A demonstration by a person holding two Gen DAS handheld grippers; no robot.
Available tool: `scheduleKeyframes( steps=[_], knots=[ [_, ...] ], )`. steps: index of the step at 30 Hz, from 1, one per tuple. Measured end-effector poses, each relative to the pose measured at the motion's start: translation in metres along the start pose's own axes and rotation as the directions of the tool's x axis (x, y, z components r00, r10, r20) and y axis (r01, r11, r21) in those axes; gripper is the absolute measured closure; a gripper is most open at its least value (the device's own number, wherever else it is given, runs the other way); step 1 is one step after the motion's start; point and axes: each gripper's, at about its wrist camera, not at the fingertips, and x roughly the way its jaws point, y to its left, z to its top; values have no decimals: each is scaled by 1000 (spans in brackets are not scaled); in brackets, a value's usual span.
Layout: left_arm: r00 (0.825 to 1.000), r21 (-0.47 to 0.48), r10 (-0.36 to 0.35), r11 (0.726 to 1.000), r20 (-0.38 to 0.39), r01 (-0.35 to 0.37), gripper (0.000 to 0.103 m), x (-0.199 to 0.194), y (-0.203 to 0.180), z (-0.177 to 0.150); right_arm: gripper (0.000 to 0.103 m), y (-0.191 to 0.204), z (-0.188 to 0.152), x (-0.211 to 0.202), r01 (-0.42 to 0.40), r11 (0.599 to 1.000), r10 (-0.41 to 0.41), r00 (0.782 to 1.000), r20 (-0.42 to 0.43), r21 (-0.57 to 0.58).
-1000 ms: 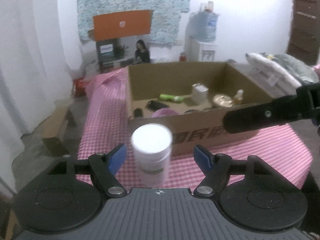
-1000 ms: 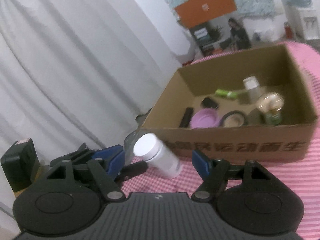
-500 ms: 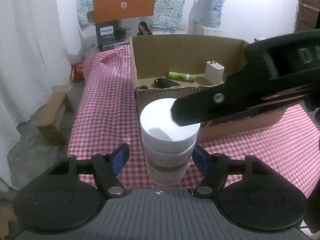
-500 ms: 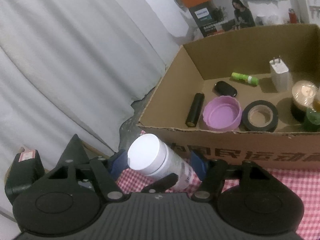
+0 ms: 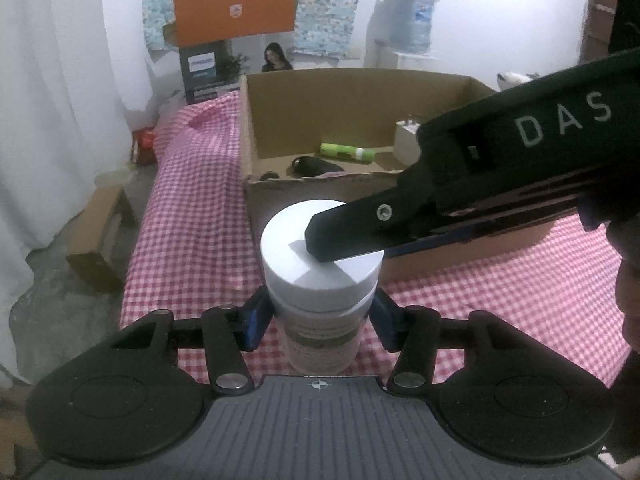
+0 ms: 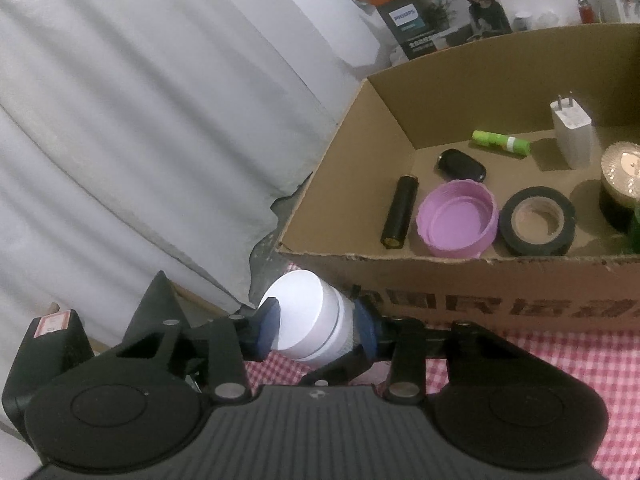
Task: Organize rigid objects
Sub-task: 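Carry the white bottle into the box and open the right gripper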
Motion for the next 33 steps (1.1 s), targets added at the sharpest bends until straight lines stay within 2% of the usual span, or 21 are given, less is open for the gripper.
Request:
scheduleKeyframes(
  steps=[14,19,25,33],
  knots=[
    [1000,82,-23,996,-19,24,51,-5,-34,-7,58,-16,-20,-27,11,999,-12,1000,26,43],
    [1000,110,-28,993,-10,29,51,-17,-44,-4,59,-16,-22,-39,10,999,-12,999,40,46],
    [999,140,-31,990,18,28,51,-46,-51,14,59,-4,-16,-64,-22,1000,21,997,75,5],
    [993,195,-61,980,103,40,51,-76,-55,62,59,17,14,-107,-73,994,85,986,146,-84]
  ],
)
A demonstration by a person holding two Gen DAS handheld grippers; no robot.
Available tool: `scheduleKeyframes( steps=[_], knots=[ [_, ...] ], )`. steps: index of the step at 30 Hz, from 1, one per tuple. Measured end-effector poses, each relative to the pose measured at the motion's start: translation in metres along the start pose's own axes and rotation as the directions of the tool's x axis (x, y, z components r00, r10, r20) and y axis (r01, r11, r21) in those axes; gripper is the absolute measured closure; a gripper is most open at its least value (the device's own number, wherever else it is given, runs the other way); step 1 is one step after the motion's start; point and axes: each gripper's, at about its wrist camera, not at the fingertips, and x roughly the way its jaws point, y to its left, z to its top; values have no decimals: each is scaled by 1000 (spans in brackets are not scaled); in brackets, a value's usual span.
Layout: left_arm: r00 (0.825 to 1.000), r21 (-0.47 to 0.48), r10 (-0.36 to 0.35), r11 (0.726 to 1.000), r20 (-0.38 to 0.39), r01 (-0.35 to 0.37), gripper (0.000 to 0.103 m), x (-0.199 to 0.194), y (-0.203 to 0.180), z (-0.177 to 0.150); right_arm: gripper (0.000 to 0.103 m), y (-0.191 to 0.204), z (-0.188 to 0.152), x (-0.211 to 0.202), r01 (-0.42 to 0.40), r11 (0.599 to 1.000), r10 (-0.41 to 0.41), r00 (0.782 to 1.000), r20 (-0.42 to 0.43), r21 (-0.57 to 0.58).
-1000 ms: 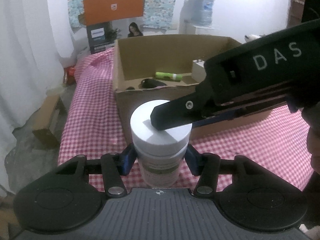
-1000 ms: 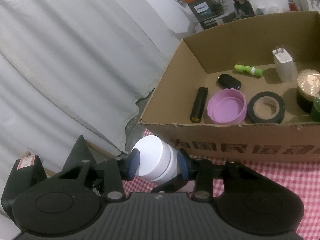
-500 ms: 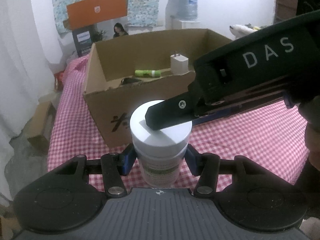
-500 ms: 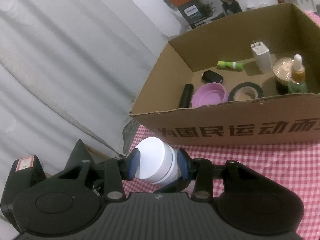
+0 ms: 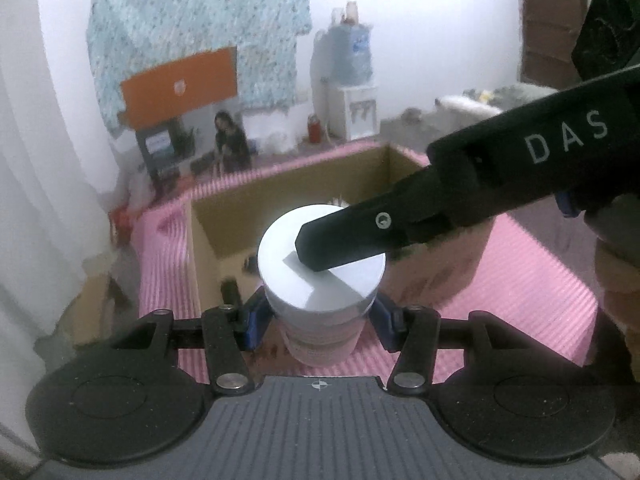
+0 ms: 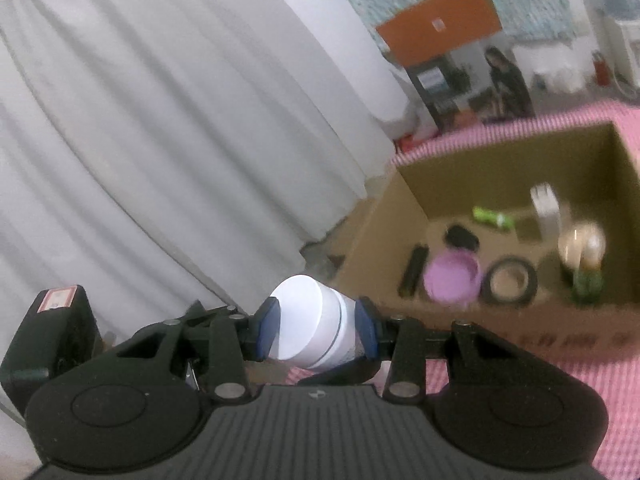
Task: Organize rigid objects
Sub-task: 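Carry the white bottle into the box and open the right gripper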
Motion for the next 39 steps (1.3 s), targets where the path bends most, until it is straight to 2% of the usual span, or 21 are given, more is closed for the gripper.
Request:
scheduleKeyframes(
  steps=[4,8,23,30,39],
  knots=[
    [1000,21,-20,1000,13,20,51,9,0,29,58,1,28,-10,-4,1000,5,1000,21,-26],
    [998,12,-59,998,-6,59,51,31,1,55,58,-12,56,-12,16,1000,-16,999,29,-15],
    [981,17,-144,989,-130,147,51,139,-21,121,58,-112,131,5,124,987,-124,992,-8,99],
    [959,4,-192,980,-210,198,51,192,-35,134,58,-159,152,14,198,971,-193,980,-48,138],
    [934,-8,-213,975,-286,220,50,239,-45,133,58,-199,159,35,280,952,-267,957,-113,121]
  ],
)
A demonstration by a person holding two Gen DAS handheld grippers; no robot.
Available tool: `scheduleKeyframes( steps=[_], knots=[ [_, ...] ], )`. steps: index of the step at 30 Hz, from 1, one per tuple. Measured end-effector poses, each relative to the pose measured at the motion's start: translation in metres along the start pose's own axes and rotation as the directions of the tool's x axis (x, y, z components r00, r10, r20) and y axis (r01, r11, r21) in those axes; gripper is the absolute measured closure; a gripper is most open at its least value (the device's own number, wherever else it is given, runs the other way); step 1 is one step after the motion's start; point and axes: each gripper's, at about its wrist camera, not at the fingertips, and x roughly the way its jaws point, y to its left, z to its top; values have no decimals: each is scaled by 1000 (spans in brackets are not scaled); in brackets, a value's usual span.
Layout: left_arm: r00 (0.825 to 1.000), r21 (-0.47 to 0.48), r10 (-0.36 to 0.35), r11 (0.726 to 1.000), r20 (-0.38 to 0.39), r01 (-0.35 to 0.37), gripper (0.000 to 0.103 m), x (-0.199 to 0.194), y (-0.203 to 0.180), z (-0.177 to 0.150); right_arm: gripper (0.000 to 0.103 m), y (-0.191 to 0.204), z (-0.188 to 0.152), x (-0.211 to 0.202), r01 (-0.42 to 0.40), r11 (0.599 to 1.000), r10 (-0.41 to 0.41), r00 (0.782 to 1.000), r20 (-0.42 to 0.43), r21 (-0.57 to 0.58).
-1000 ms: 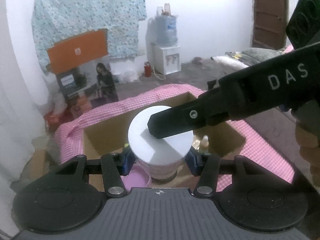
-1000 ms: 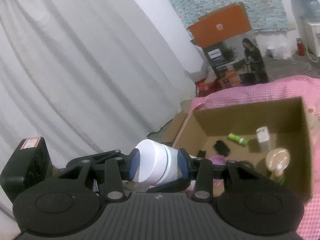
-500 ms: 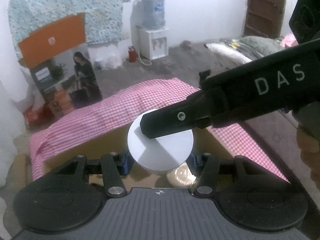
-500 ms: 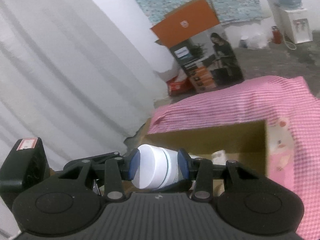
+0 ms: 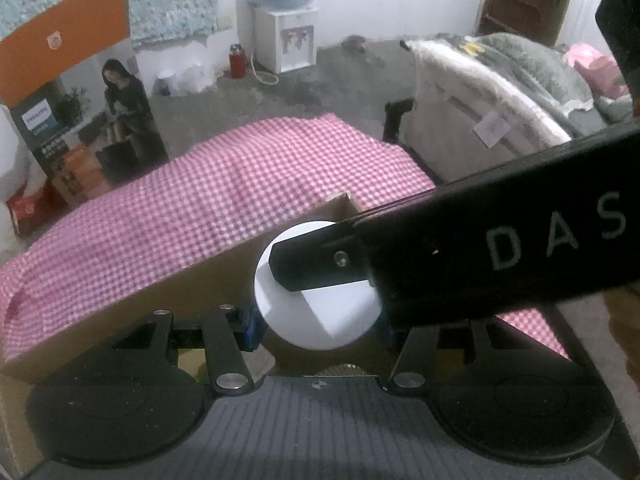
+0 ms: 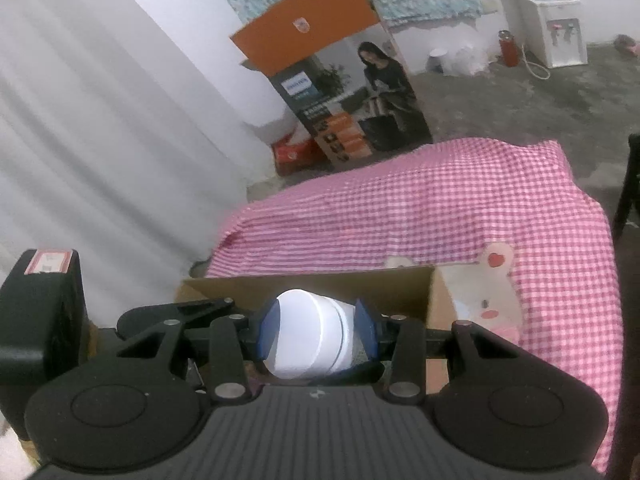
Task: Organize rigid objects
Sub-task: 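Carry the white bottle into the box and open the right gripper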
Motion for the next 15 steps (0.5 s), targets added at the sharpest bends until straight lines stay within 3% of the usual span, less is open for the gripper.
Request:
scheduleKeyframes(
  steps=[15],
  knots=[
    [999,10,3,1000,-53,-2,47,21,-7,6,57,-17,2,23,77,995,-79,996,-42,-58]
  ],
)
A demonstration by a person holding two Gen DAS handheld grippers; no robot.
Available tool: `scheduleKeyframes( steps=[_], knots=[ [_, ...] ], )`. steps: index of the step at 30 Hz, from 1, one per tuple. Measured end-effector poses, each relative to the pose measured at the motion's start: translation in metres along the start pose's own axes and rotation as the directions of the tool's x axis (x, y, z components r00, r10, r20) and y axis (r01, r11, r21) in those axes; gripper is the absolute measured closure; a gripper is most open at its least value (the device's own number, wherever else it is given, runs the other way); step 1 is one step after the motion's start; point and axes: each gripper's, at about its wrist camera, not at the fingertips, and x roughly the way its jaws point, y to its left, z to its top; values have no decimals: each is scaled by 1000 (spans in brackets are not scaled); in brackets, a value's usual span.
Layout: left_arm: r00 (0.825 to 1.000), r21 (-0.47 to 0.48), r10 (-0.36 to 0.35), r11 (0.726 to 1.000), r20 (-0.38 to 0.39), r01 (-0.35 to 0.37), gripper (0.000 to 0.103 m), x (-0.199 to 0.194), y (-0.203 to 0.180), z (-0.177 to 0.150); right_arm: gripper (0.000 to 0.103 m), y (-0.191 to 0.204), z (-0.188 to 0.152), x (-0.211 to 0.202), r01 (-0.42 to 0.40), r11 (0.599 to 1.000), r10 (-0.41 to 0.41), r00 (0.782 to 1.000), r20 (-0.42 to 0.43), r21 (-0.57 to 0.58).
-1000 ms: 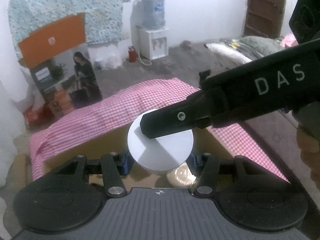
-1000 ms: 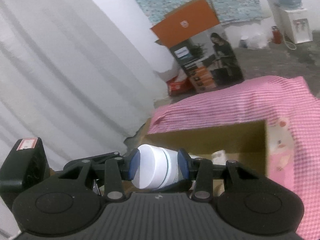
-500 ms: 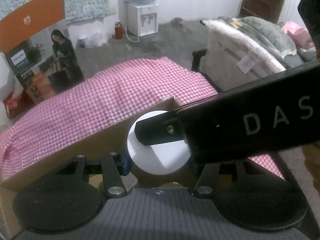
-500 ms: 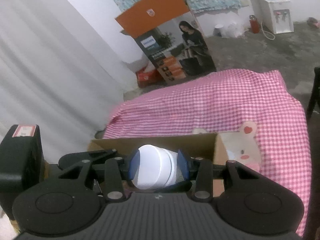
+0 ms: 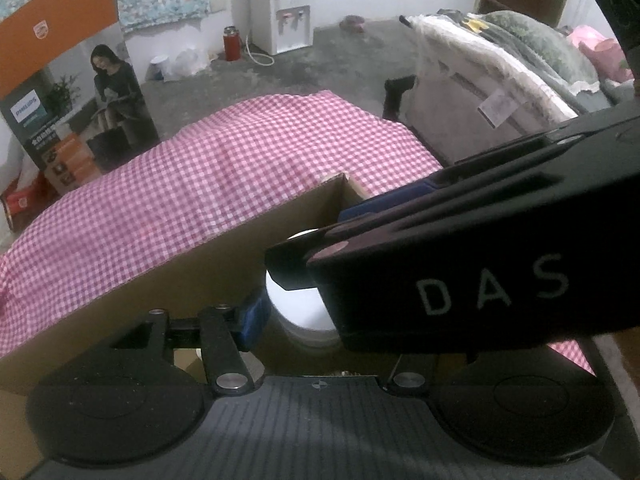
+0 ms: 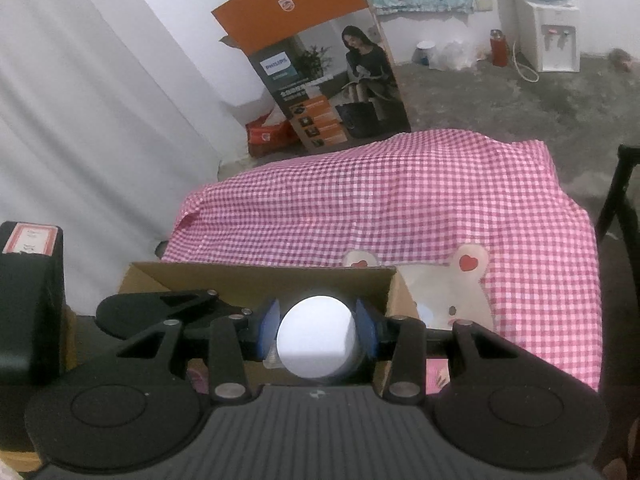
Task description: Organize rigid objects
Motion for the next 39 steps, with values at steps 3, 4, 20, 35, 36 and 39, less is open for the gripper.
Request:
scheduleKeyframes(
  steps=[3,4,20,35,36,39],
  knots=[
    [1000,4,6,1000,10,-6,40,-3,-1,1,57,0,-1,-1,2,1000,-2,1000,1,-2],
    [1000,6,9,1000,17,-9,37,-4,-1,2,57,0,-1,-2,5,1000,-5,1000,2,-2],
    [986,11,47,999,161,-49,20,-85,-13,-19,48,12,-22,-85,-52,997,41,981,191,54],
    [937,-115,200,978,287,-174,0,-177,-24,-98,32,69,-114,-174,-87,996,77,922,380,10],
    [935,-128,212,975,284,-182,0,-179,-24,-105,30,74,-122,-177,-81,997,73,917,393,4],
    [935,-175,229,967,272,-186,0,-184,-20,-120,27,85,-141,-182,-74,997,70,907,414,-6]
  ],
)
